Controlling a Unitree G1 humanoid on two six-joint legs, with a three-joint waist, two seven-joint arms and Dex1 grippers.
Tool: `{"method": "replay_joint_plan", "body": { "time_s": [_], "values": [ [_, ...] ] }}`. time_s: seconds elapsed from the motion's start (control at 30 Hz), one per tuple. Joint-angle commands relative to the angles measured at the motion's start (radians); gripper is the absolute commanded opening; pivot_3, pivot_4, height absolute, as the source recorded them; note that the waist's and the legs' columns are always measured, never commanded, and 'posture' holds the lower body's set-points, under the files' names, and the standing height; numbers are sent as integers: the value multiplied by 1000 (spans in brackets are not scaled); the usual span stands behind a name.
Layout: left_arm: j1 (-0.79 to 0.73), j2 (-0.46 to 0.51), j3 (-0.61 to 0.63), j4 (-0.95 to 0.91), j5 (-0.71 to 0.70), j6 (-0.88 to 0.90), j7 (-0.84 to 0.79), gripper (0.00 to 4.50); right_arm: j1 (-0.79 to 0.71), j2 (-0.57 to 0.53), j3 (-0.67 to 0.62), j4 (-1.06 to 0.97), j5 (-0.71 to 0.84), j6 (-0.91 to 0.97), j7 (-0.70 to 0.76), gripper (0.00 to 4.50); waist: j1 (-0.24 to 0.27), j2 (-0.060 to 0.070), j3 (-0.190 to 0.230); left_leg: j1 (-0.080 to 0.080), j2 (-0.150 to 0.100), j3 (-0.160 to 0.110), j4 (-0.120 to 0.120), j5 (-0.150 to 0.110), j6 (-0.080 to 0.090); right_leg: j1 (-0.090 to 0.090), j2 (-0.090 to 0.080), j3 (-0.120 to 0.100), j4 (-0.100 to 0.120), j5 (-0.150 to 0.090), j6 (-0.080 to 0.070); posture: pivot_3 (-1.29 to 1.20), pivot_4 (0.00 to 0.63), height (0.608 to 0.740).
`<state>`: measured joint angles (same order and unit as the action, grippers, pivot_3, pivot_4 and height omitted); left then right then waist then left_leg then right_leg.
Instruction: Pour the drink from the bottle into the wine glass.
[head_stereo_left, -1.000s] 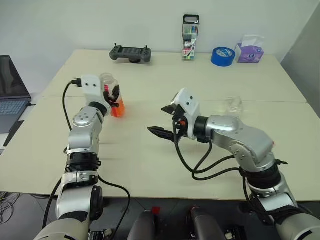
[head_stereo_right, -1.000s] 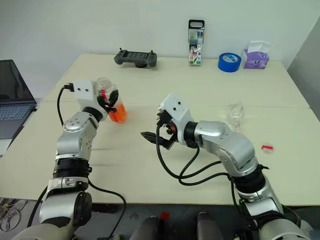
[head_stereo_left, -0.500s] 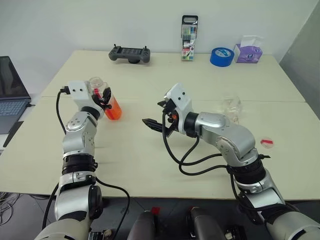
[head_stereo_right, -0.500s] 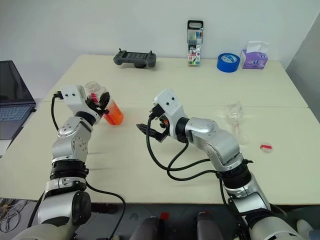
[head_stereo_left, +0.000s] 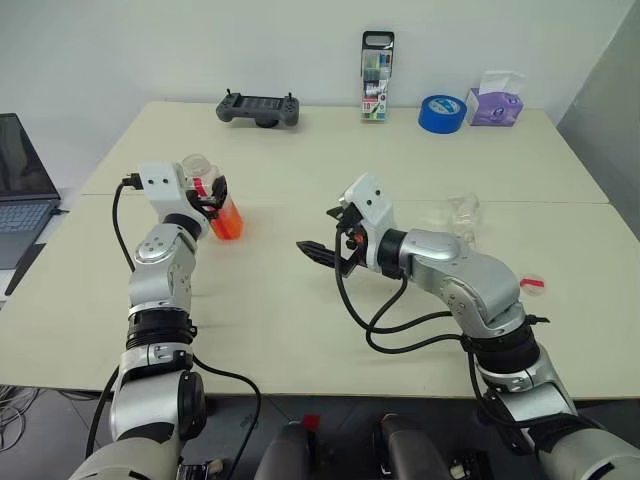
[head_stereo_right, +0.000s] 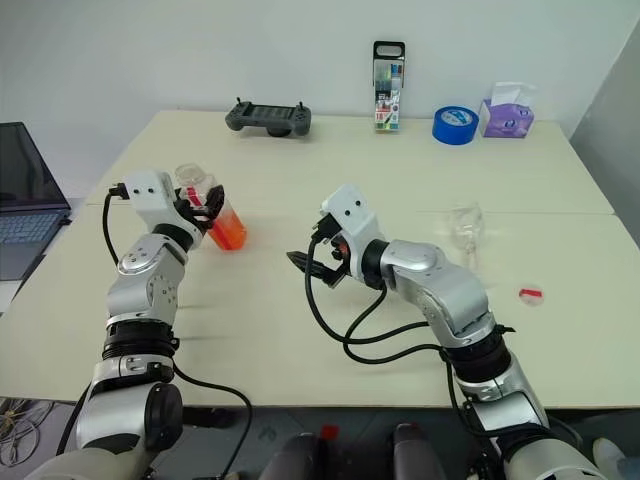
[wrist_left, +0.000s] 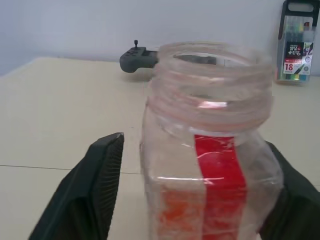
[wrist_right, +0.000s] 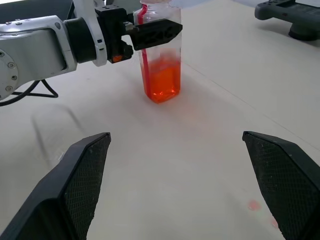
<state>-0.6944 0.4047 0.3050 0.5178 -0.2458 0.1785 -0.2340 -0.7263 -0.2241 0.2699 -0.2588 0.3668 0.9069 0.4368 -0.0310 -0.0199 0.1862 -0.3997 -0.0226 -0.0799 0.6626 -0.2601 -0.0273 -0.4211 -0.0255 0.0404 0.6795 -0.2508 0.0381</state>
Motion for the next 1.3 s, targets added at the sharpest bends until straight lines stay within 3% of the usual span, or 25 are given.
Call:
{"method": "replay_joint_plan", "body": {
  "time_s": [0.03, 0.53, 1.07, 1.2, 1.3],
  "values": [
    [16, 8, -2, -43, 6, 9, 8, 4481, -11, -2, -24, -35, 0, -14, 9, 4500, 0, 0, 0, 0, 0, 0, 0, 0, 0, 0, 0, 0, 0, 0, 0, 0, 150, 740],
    [117, -25, -29, -214, 6, 107, 49, 4481, -16, -10, -51, -3, -12, -38, 13, 4500, 0, 0, 0, 0, 0, 0, 0, 0, 0, 0, 0, 0, -1, 0, 0, 0, 150, 740],
    [394, -87, -64, -659, -4, 272, 85, 4481, 3, -53, -87, 0, -22, -41, 33, 4500, 0, 0, 0, 0, 0, 0, 0, 0, 0, 0, -1, 0, -1, 0, 0, 0, 150, 740],
    [440, -96, -126, -742, -30, 231, 0, 4481, 24, -105, -150, -58, -2, 29, 23, 4500, 4, 0, 0, 0, 0, 1, 0, 0, 0, 1, -1, 1, -1, 0, 0, 0, 150, 740],
    [463, -66, -269, -839, -40, 184, -164, 4481, 25, -211, -273, -180, 31, 290, -19, 4500, 12, 0, 0, -2, -1, 0, 0, 0, 0, 1, -1, 0, -3, 0, 0, 0, 150, 740]
  ]
}}
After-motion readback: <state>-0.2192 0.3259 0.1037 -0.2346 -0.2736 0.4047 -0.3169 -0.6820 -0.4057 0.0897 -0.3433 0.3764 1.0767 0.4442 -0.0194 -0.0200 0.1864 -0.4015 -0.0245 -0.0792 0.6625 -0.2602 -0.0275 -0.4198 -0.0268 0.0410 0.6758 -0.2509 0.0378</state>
